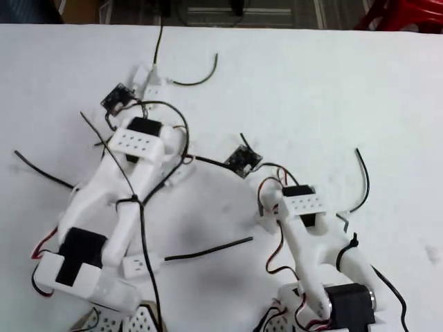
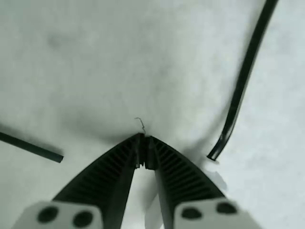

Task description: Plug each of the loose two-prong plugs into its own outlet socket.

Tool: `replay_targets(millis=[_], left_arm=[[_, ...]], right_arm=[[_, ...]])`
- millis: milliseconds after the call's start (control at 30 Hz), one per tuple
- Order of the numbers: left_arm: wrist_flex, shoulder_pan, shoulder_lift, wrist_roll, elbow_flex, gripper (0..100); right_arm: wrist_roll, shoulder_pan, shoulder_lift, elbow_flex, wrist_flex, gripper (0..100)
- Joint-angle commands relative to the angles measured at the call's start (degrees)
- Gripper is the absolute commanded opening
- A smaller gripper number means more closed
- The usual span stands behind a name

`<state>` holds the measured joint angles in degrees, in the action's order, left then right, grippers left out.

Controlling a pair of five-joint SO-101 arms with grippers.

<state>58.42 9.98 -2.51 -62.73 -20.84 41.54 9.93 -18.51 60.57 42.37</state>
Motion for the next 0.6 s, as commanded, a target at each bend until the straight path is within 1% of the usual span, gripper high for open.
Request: replay_targets(millis=[0,133,233,300,567], left_arm=[[1.32,1.89,0.84,-0.09,1.76,3],[1.32,2.24,0.84,-0.09,1.93,3],[1.14,3.82,0.84,-0.35,2.02,3],[-0.26,4.44,0.84,-0.44,1.67,3],[-1.14,4.26,0.66,-0.44,1.49,3]], right_arm=[[0.00,-0.04,-0.57,0.09,-1.36,1.9],[0.00,-0.04,-0.57,0.09,-1.36,1.9],[0.00,-0.04,-0.57,0.09,-1.36,1.9],[0.00,-0.04,-0.48,0.09,-1.36,1.9],[0.00,-0.04,-0.48,0.09,-1.36,1.9]])
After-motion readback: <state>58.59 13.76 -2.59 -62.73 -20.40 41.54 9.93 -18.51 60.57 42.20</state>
